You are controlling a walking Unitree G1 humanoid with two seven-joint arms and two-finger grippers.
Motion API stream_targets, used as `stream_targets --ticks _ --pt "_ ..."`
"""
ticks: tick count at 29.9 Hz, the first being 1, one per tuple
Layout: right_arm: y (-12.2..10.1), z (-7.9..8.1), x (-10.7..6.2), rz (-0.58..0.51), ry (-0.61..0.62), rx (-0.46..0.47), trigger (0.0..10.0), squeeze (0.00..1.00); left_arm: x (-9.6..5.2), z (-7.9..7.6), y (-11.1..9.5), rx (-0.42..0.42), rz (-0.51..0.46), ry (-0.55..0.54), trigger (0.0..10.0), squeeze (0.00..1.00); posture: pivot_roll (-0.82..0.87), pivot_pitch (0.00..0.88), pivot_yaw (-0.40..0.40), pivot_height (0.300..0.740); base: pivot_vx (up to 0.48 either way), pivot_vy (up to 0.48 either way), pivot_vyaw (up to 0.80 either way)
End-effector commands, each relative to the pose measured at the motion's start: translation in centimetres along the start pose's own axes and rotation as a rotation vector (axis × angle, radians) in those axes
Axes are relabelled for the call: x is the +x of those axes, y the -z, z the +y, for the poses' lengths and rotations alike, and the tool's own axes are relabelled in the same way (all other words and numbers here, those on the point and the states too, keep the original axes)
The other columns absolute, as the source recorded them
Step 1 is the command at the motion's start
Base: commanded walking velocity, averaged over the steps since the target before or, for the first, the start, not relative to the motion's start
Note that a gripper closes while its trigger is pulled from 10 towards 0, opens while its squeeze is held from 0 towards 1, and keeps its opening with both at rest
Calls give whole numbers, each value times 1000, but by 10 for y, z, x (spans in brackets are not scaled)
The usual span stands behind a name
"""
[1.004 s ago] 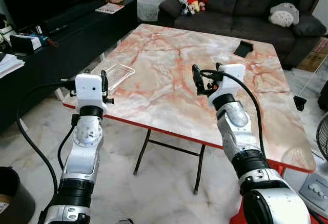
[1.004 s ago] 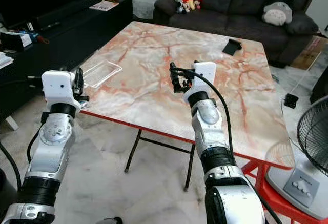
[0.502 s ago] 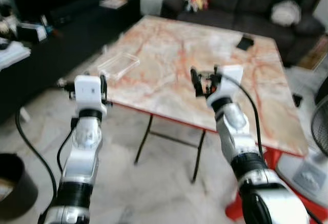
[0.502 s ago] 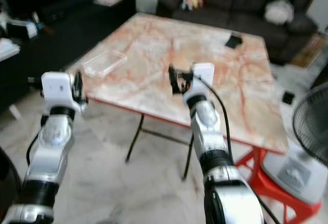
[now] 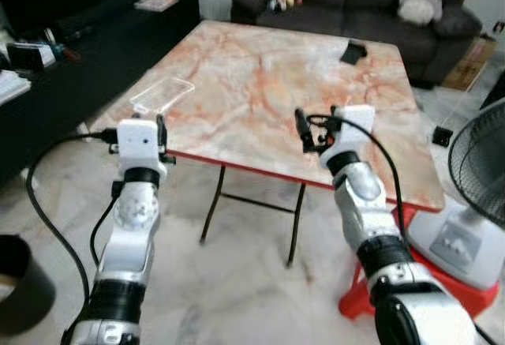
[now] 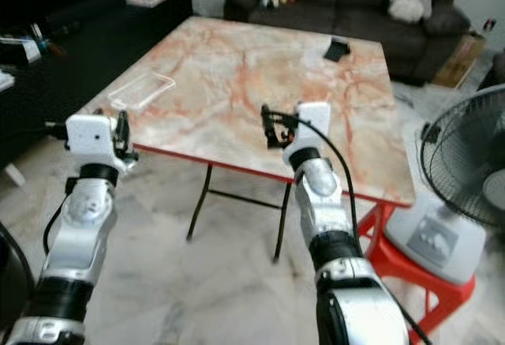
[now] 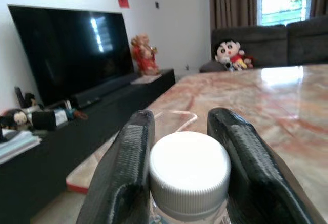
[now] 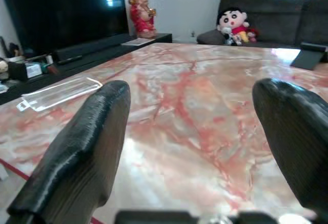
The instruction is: Picking trash to rubbish bin
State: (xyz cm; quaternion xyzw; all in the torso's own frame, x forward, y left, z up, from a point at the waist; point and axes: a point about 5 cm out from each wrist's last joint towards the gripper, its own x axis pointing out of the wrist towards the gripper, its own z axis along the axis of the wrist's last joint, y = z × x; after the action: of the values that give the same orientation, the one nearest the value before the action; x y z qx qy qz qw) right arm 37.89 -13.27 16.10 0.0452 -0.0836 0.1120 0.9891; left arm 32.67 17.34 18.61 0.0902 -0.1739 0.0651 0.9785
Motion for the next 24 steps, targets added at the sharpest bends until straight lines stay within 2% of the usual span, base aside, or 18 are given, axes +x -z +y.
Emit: stream_targets --ticks 1,11,24 --pt "-1 -1 0 2 1 -1 10000 0 3 0 -7 0 -28 -4 10000 0 30 63 -76 740 0 0 0" --pt "6 -2 -3 26 2 -2 10000 0 1 0 -3 -4 -12 -5 10000 0 31 62 -79 740 0 0 0" --pt "9 -3 -4 40 4 -6 10000 0 0 0 -2 -6 -5 -3 10000 0 31 63 -81 740 -265 0 0"
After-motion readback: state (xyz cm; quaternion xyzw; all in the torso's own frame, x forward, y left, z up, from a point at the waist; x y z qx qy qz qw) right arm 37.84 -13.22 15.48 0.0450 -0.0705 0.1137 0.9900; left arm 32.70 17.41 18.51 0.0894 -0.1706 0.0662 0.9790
